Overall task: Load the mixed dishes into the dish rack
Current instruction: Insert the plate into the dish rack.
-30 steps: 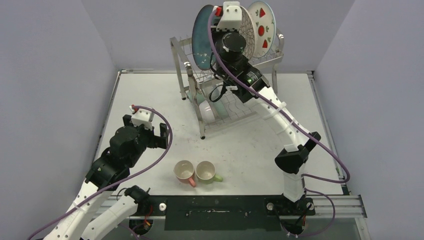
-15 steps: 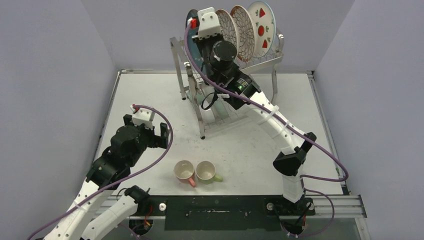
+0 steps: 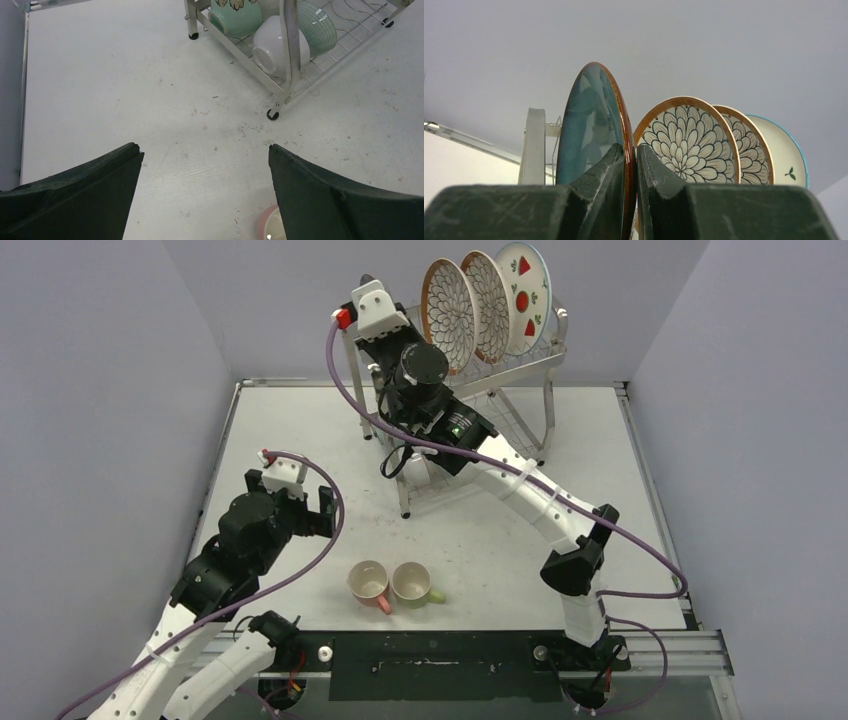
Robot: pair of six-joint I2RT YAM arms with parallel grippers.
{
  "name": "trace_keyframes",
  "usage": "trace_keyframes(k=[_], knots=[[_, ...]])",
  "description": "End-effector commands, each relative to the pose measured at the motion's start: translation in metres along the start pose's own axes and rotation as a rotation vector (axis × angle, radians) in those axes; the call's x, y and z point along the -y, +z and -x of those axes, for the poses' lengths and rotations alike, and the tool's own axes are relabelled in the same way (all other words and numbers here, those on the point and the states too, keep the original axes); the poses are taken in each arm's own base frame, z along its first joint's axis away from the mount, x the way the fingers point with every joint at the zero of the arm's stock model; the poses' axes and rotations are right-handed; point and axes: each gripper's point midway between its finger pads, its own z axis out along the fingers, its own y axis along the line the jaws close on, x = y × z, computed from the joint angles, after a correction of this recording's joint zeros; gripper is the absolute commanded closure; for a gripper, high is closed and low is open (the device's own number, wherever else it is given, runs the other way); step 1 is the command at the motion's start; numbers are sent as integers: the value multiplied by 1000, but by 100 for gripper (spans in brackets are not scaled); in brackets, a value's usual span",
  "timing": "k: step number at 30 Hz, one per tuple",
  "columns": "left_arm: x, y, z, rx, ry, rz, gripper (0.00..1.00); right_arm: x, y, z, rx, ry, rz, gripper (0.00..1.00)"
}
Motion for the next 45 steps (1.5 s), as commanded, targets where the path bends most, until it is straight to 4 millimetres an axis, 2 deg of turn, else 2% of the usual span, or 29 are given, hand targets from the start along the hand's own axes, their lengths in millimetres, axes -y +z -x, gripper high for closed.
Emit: trace_keyframes(k=[1,7,13,17,22,28,34,45], knots=[[1,-2,14,55,-23,-8,3,21,0,36,123,102,-77,100],[1,-3,14,59,-26,-10,3,14,3,22,89,90,-80,100],[1,-3,14,56,-26,-12,3,25,14,8,38,124,-129,98],[1,-2,14,54,-26,-12,3,27,16,4,29,140,-134,84],[2,-2,12,48,-25,-12,3,29,18,-4,9,152,-145,56],[2,-2,13,51,-26,-14,3,33,18,-4,7,166,-153,38],[2,-3,13,51,-26,-13,3,42,14,-1,3,180,-171,29],[2,-3,13,51,-26,-13,3,70,-9,13,11,256,-175,17]])
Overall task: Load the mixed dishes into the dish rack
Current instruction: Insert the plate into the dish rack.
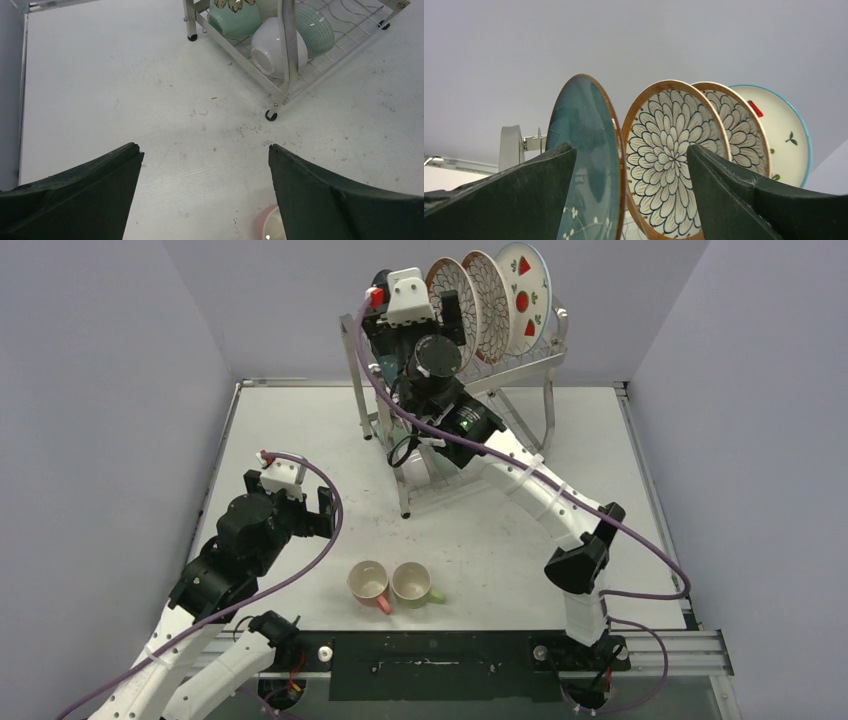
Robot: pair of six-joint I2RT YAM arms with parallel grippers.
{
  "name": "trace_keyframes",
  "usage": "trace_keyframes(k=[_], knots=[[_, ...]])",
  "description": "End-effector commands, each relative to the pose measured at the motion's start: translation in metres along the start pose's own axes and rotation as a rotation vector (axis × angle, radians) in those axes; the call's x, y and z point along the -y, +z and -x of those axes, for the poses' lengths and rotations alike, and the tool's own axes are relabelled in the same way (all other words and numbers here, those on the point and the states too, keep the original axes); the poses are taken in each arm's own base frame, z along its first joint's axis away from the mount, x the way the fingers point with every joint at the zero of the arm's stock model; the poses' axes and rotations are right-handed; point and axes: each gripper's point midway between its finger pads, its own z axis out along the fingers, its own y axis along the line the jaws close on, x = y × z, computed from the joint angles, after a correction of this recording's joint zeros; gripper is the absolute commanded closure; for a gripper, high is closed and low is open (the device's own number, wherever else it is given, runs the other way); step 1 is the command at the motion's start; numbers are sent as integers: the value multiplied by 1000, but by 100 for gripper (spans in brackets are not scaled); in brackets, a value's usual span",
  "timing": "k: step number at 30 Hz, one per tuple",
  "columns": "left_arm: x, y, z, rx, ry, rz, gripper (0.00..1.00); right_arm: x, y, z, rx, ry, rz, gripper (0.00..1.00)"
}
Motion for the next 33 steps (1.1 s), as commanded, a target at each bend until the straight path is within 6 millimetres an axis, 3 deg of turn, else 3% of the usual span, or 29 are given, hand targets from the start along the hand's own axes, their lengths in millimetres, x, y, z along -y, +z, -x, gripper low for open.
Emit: trace_keyframes(k=[1,11,15,21,25,28,33], knots=[[1,0,11,41,-20,-8,3,51,-22,45,50,136,-40,15],[1,2,9,30,-21,-2,3,88,-65,45,-15,247,30,10],[1,3,9,29,-21,-2,3,105,-88,28,-60,298,67,7],[5,6,6,13,-21,-14,3,124,-117,-21,-183,340,126,5],[7,8,5,5,-26,-25,3,137,-137,-67,-284,337,113,4],[11,9,6,4,-48,-40,3,152,-149,-109,-363,314,43,4],[32,14,12,-12,-152,-119,3,171,-154,-203,-536,308,-89,4]])
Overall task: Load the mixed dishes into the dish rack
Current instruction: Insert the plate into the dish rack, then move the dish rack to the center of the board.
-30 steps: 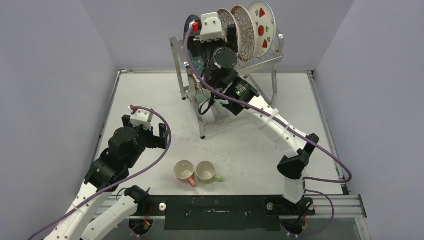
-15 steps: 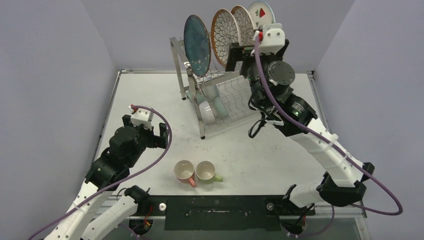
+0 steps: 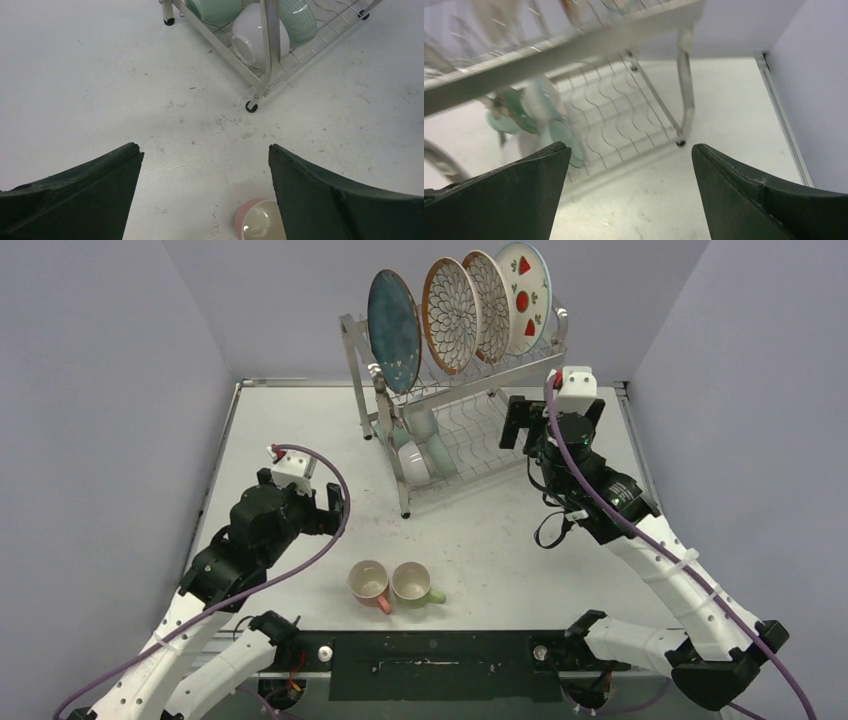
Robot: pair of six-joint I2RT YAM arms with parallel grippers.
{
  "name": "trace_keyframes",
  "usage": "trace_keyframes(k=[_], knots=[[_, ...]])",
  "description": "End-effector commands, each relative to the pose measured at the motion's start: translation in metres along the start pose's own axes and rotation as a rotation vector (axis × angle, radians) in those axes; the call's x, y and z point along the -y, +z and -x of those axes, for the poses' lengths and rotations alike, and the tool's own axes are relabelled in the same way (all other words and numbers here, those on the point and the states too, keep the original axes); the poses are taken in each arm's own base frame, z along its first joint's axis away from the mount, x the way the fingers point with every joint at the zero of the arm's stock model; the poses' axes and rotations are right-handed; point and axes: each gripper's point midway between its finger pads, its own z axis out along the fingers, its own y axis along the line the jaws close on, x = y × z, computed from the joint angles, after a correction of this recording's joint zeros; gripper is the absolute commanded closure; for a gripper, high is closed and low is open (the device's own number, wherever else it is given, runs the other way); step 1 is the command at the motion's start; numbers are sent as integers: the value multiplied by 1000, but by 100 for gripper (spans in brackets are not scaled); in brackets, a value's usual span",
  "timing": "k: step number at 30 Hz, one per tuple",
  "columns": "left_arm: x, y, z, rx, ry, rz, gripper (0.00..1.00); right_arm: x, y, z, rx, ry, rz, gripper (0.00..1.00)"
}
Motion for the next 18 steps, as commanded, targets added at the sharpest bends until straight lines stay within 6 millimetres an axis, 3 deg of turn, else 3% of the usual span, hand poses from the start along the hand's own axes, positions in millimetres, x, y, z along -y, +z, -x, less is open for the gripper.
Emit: trace_keyframes(k=[1,4,9,14,18], knots=[[23,4,22,47,-131,-92,3,34,26,-70,-151,76,-103,4],[28,7,25,59,-190,-104,3,55,48,-106,-226,154,-128,0],[36,18,30,82,-273,-121,3,92,80,-148,-288,236,-211,0],[51,36,31,78,-346,-172,3,109,108,-172,-295,242,-232,0],[59,51,29,65,-378,-183,3,122,129,-175,-262,312,-191,0]])
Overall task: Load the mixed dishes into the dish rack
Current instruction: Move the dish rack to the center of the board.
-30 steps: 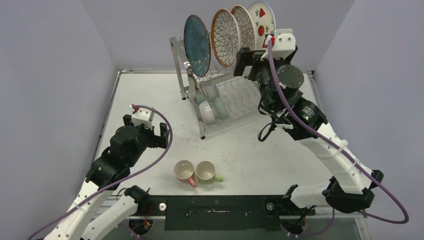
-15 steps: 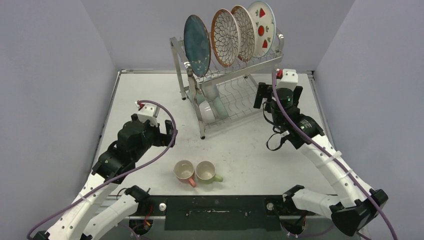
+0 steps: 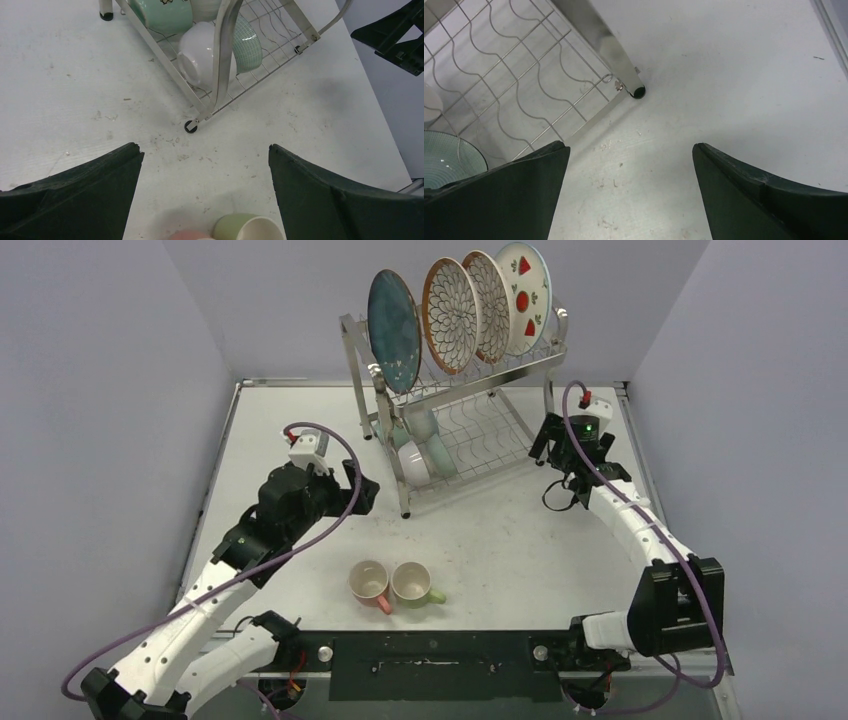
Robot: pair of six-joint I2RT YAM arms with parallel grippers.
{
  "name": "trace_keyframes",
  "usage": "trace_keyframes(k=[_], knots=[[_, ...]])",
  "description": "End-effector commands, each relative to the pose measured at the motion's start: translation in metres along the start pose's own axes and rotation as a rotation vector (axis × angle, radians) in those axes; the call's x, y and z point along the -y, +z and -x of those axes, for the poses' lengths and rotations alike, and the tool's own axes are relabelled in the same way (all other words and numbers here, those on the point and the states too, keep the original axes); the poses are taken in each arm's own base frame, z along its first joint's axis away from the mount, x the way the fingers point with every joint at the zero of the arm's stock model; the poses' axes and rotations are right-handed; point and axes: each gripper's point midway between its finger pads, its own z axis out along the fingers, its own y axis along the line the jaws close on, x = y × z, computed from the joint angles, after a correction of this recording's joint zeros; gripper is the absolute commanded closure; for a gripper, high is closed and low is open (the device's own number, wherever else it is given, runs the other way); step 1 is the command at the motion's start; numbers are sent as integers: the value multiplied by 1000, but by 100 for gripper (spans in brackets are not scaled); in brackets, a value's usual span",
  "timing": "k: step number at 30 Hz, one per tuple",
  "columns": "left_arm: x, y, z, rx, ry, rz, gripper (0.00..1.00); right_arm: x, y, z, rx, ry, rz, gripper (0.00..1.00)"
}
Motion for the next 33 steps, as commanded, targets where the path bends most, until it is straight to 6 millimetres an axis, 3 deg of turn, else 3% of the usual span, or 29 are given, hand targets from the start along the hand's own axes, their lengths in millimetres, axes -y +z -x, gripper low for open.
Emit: trace_keyframes(k=[1,4,8,16,19,21,26,33], knots=[[19,18,15,60,-86,-67,3,-6,22,34,120,130,138,0],[22,26,14,60,-104,-76,3,-8,31,52,175,168,186,0],[22,36,13,61,-122,-75,3,-15,47,68,185,150,215,9],[23,38,7,45,-148,-81,3,-51,65,85,206,167,390,13],[21,36,4,34,-149,-73,3,-52,73,84,195,169,381,19],[20,35,2,26,-148,-71,3,-41,79,86,191,180,364,25],[18,32,-2,14,-149,-67,3,-42,81,82,176,189,374,45],[13,31,-7,3,-146,-45,3,-39,82,63,146,203,362,66]])
